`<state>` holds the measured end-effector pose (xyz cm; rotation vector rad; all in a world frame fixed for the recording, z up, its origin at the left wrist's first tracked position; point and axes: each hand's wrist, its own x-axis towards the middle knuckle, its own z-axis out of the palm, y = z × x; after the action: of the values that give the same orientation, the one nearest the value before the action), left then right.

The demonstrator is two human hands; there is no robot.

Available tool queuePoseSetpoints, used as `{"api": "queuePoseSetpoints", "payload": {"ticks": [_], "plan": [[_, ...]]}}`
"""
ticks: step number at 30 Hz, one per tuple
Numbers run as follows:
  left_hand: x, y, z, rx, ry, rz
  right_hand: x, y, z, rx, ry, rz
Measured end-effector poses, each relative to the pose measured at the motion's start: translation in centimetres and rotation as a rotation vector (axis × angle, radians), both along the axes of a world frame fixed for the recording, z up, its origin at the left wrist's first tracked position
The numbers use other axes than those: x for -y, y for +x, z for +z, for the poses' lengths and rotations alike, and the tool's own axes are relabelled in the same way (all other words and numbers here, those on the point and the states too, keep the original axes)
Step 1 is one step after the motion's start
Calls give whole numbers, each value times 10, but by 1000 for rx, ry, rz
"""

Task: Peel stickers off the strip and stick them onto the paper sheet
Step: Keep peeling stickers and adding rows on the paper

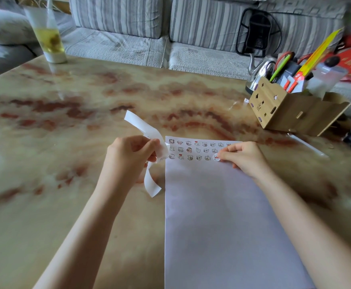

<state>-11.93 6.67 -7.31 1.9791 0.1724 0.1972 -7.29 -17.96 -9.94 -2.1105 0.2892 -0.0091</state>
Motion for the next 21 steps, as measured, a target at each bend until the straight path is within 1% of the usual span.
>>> {"api": "queuePoseSetpoints", "payload": {"ticks": [12, 21], "plan": [[-1, -2, 1, -2, -2, 1, 1, 3, -9, 32, -52, 6], [-2, -1, -1, 1, -12, -7, 5, 5, -11, 36, -45, 29]]}}
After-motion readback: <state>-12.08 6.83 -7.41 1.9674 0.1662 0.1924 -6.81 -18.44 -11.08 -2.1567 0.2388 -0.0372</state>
